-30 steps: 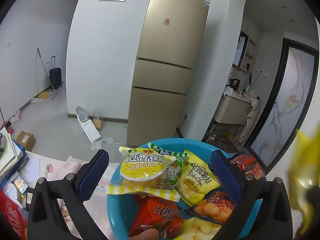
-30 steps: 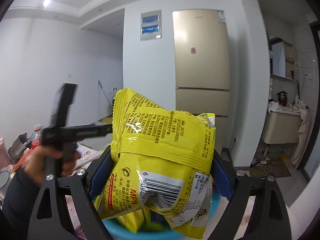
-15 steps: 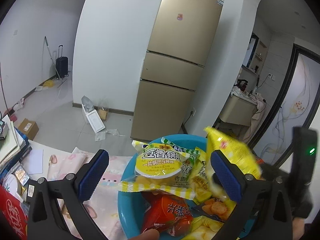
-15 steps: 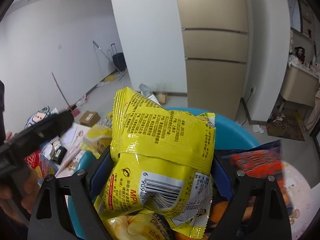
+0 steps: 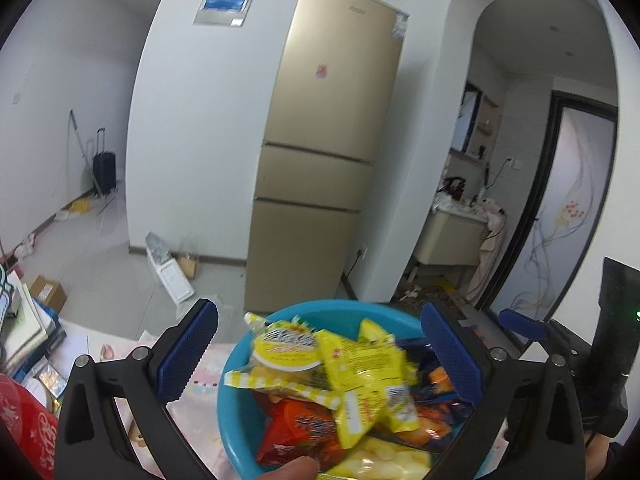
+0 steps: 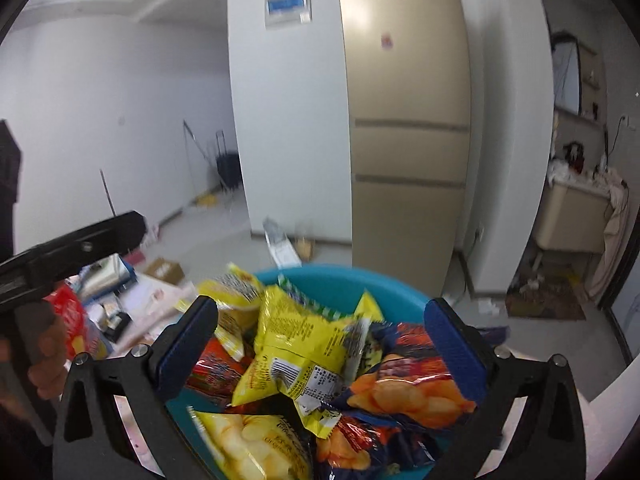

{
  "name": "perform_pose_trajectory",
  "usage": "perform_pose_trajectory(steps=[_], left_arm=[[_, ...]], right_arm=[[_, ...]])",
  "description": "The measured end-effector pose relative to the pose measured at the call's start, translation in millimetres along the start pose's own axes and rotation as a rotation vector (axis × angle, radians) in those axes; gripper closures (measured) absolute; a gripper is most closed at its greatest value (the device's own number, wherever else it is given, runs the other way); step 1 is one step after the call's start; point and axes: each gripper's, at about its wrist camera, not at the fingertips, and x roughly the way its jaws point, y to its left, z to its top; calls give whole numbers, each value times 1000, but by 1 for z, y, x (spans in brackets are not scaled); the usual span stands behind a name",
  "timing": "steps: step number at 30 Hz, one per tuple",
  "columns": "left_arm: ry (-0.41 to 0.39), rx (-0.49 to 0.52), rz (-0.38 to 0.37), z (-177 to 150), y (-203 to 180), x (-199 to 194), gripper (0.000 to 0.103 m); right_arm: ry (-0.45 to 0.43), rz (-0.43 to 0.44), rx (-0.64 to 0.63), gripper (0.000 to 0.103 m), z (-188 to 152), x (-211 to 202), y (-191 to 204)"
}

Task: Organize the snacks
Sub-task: 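Open both grippers to drop the yellow bags into the basin, then move both tools back from the basin toward the remaining snacks on the table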

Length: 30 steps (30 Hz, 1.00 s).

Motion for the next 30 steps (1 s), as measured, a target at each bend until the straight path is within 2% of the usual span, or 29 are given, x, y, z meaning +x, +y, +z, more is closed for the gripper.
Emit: perform_pose_trajectory(steps=[5, 10, 15, 20, 24, 30], left_arm=[[-65, 45, 14, 13, -23, -49, 0], [-86, 60, -3, 12, -44, -96, 0], [-95, 97, 29, -6, -64, -132, 0], [-103, 108, 56, -28, -75, -159, 0], [-81, 84, 30, -40, -75, -174, 0], [-98, 135, 72, -61, -86, -192, 0]], right_arm=[[-130, 6, -53, 0, 4, -56, 12], [-167, 55, -91, 0, 1, -92, 25], [-216, 82, -86, 0, -6, -126, 38], [-282, 69, -112, 0, -18, -162, 49], [-300, 73, -116, 0, -25, -177, 51], [-309, 80, -107, 0, -39, -186, 48]])
